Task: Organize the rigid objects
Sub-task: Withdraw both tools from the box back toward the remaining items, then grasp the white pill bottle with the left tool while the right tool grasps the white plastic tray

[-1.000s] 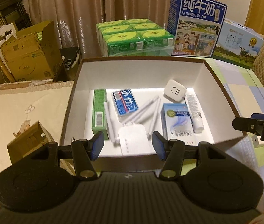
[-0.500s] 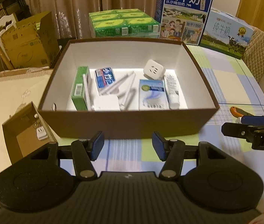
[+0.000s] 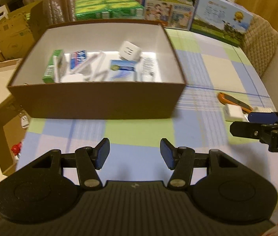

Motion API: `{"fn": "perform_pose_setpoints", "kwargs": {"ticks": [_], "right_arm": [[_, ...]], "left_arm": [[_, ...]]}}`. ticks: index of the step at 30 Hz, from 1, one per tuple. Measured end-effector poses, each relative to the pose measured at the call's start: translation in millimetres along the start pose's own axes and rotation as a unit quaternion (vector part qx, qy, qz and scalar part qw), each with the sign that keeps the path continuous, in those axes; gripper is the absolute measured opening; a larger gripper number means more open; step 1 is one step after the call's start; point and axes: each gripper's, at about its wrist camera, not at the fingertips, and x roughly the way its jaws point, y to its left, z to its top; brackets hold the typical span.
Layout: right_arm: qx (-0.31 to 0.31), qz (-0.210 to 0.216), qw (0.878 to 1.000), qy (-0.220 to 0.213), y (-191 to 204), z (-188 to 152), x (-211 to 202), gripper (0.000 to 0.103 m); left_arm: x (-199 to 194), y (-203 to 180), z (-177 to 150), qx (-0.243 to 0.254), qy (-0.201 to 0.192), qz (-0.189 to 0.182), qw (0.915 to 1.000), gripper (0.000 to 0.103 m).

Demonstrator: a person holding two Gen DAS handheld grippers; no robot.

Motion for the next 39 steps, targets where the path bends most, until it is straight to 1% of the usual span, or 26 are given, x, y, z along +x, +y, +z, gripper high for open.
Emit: {"fn": "perform_pose_setpoints", "kwargs": {"ticks": [6,14,21,28,34,39], "right_arm": [[0.008,-0.005,1.000,0.008,-33,-14,-21,0.077],[0.019,-0.023,0.999,0.013,-73,-28,-45,0.077],[0.037,-0.056,0.998,0.013,-110,-43,-62,0.077],[0.051,-0.096,0.994,0.009,-148,-58,-76,0.077],[0.041,-0.135,0.990,0.003,-175,-64,-84,0.077],[0.027,-0.149,0.988,-0.007,-194,-64,-84,0.077]], "left_arm": [[7,-40,-6,0.019,0.008,-0.018,0.9996,0.053],[20,-91,-8,0.040,0.019,-0.041,0.9982,0.053],[34,-132,-13,0.059,0.026,-0.066,0.9957,0.053],[50,-167,-12,0.086,0.024,-0.078,0.9930,0.053],[63,-190,-7,0.100,0.020,-0.083,0.9913,0.053],[75,-206,-3,0.111,0.019,-0.085,0.9900,0.053]]}}
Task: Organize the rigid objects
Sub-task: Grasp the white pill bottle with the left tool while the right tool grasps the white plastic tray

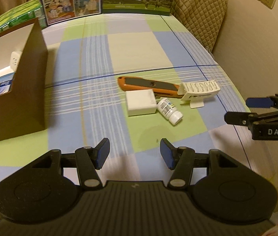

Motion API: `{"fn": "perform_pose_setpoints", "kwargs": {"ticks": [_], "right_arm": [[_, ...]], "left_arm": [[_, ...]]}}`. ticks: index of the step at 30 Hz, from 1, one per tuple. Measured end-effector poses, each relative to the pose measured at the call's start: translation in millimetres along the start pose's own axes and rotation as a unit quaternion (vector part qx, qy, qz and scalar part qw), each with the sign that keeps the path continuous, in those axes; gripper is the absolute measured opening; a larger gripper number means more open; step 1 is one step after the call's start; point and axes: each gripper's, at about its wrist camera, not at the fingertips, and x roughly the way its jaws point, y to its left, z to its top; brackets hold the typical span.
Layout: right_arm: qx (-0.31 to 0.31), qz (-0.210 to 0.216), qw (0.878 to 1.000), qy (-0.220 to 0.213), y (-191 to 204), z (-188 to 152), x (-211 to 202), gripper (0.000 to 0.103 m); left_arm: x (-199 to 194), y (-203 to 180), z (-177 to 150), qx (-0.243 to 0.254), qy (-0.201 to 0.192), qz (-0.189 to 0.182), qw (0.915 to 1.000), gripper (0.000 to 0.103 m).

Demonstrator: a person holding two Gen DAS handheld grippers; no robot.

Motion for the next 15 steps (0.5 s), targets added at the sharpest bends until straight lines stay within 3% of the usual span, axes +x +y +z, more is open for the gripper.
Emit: {"fn": "perform_pose_setpoints", "kwargs": {"ticks": [15], "right_arm": [[-0.150,0.008,0.987,-0.049,-9,14,54,0.077]], "left_arm": [[39,-18,25,0.002,0.003,-0.014,0.9999,0.052]]}}
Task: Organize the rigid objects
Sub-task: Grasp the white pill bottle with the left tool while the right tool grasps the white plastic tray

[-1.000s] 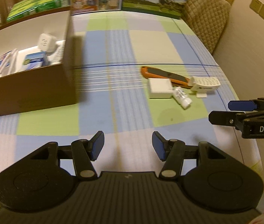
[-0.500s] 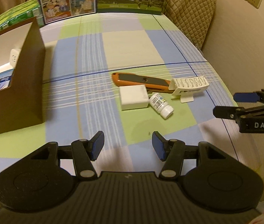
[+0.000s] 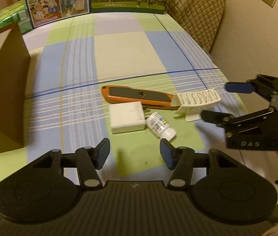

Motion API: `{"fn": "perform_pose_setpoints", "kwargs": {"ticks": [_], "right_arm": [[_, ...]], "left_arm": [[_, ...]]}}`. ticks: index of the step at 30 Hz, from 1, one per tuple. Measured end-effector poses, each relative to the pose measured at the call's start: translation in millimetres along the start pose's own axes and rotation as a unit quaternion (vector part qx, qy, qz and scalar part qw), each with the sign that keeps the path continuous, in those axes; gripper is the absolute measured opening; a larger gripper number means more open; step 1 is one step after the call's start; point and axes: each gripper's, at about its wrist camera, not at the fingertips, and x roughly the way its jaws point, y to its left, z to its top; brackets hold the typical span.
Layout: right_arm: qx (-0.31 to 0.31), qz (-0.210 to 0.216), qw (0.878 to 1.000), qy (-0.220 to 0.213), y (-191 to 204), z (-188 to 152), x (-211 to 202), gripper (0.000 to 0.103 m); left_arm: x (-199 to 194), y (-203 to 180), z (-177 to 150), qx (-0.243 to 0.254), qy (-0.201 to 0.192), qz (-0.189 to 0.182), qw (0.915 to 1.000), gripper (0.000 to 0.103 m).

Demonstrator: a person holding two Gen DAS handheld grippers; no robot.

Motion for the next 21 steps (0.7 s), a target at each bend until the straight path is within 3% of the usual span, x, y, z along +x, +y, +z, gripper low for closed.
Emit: {"fn": "perform_pose_setpoints", "kwargs": {"ticks": [8,14,16,21], "right_arm": [[-0.106,0.011,0.994,-0.005,12,2,21,0.074],[-0.135,0.018,0.991,0.007,9,1,32,0.051],[-0.125,0.025,0.992,0.014,3,2,30,0.040],[-0.079,0.047,0.995,0.033,-5,0,15,0.027]], "left_arm": [[18,-9,11,-0.021,0.010,-0.023,0.9995,0.052],[32,-20,16,-0.021,0.020,-0.030,0.9991,0.046],[35,-22,16,-0.020,0.022,-0.032,0.9991,0.046],[43,-25,17,-0.025,0.030,-0.031,0.9987,0.042]]}}
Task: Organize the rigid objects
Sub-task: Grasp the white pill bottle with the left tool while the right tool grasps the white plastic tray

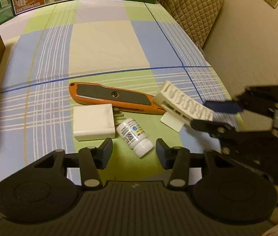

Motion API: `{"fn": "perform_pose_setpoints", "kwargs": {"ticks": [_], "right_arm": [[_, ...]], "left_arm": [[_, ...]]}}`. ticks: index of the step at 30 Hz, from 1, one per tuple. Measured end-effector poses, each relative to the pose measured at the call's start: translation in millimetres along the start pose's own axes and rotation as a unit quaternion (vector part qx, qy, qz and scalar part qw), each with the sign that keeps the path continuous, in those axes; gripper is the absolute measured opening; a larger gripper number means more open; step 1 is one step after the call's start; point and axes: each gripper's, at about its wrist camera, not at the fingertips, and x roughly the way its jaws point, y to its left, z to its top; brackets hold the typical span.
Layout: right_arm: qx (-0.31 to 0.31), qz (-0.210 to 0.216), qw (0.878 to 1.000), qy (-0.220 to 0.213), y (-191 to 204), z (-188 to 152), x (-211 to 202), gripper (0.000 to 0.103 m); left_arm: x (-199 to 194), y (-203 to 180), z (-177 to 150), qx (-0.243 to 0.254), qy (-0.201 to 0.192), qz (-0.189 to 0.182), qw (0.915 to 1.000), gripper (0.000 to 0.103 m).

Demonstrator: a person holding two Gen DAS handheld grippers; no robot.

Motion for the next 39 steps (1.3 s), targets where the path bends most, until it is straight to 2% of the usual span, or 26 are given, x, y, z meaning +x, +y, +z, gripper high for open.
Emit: {"fn": "perform_pose_setpoints", "kwargs": {"ticks": [6,7,14,19,21,36,38,39], "right_arm": [[0.073,0.001,0.997,0.014,5,-8,-17,0.024],[0.082,0.003,0.996,0.015,6,-9,-18,0.024],[0.116,0.003,0.993,0.029,9,-8,-16,0.026],[0.123,-0.013,0.992,0.022,9,-3,-13,0.048],[0.127,-0.011,0.992,0.019,9,0,-11,0.051],[0.132,-0.022,0.991,0.021,7,15,14,0.050],[0.131,-0.025,0.991,0.021,7,16,17,0.044],[0.133,-0.025,0.991,0.022,8,15,19,0.038]], "left_arm": [[11,-3,4,-0.005,0.010,0.004,0.9999,0.038],[13,-4,5,-0.004,0.010,0.007,0.9999,0.034],[21,-7,8,0.009,0.004,0.029,0.9995,0.024],[20,-7,4,0.019,0.001,0.029,0.9994,0.024],[20,-6,2,0.023,0.000,0.029,0.9993,0.024],[9,13,-11,0.005,-0.007,0.038,0.9992,0.024],[7,17,-13,0.004,-0.007,0.042,0.9991,0.023],[5,19,-14,0.002,-0.008,0.044,0.9990,0.023]]}}
